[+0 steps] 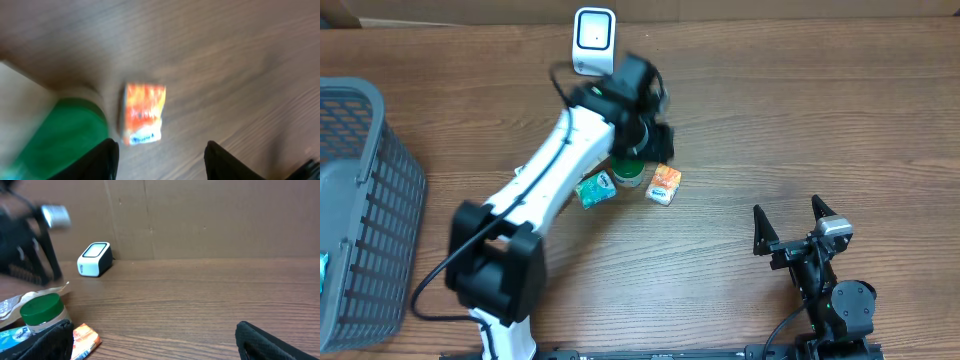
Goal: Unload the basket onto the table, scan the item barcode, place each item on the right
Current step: 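Place the orange pack on the table right of the jar, then reach the left gripper into the basket and grasp the mint-green pack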
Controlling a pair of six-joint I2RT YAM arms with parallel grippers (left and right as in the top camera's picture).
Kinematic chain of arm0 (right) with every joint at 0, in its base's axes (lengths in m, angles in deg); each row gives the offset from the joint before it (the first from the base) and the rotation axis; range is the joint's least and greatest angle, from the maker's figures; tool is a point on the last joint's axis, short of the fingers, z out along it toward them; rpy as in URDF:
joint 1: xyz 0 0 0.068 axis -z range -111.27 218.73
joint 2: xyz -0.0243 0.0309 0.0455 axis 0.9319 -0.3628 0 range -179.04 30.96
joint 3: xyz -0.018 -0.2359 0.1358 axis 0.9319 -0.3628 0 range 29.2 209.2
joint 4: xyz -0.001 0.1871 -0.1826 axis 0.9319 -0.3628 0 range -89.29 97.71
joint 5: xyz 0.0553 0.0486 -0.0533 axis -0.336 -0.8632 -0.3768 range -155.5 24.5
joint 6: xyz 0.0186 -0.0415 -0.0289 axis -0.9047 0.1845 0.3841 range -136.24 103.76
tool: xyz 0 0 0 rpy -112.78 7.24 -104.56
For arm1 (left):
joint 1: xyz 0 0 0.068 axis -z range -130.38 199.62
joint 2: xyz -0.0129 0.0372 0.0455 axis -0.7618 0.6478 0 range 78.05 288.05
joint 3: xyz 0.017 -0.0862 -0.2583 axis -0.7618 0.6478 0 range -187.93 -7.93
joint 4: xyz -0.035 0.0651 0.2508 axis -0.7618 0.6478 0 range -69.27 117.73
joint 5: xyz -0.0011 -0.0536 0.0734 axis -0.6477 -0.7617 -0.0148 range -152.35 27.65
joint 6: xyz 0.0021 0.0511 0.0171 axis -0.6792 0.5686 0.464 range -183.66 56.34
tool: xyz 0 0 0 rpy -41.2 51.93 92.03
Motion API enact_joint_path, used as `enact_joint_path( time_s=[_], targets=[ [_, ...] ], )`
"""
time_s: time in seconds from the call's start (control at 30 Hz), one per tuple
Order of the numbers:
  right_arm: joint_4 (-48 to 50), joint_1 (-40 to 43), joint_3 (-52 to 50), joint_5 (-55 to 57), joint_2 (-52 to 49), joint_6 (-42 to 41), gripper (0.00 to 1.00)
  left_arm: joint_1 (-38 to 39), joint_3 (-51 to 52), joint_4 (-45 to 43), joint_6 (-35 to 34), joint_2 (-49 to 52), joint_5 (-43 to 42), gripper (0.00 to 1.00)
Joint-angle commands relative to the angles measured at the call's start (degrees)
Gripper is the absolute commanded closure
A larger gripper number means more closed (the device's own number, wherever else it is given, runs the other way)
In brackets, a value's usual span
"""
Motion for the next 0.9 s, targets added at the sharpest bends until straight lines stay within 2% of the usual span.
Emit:
enact_joint_path(
  time_s=[0.0,0.1,0.2,0.33,0.43,0.47,0.57,0.67,0.87],
  targets=[
    [0.17,-0.31,-0.59,0.52,0.37,0.04,0.0,-6.32,-12.31,6.8,2.8,-9.01,3.28,0.46],
    [0.17,-0.31,-0.59,0.52,0.37,0.04,0.0,-12.33,-17.81,12.83,2.78,-14.78,7.74,0.44],
    [0.17,-0.31,-0.59,0.52,0.37,0.04,0.0,-21.97,-19.17,17.79,2.73,-21.31,14.05,0.42],
    [0.17,-0.31,-0.59,0.52,0.37,0.04,0.0,-38.34,-19.17,23.08,3.06,-25.62,19.26,0.4],
    [0.17,-0.31,-0.59,0.52,0.37,0.04,0.0,-51.04,-19.06,24.37,3.19,-26.05,18.14,0.39],
    [0.17,-0.31,-0.59,0.52,0.37,0.04,0.0,-56.83,-18.08,23.69,3.19,-26.05,18.18,0.39],
    [0.17,-0.31,-0.59,0.52,0.37,0.04,0.0,-65.68,-13.35,20.41,3.06,-25.94,18.36,0.38],
    [0.17,-0.31,-0.59,0.52,0.37,0.04,0.0,-70.64,-5.84,16.48,1.64,-25.94,18.47,0.37],
    [0.17,-0.31,-0.59,0.52,0.37,0.04,0.0,-77.77,14.05,2.19,2.62,-25.83,21.68,0.32]
  ],
)
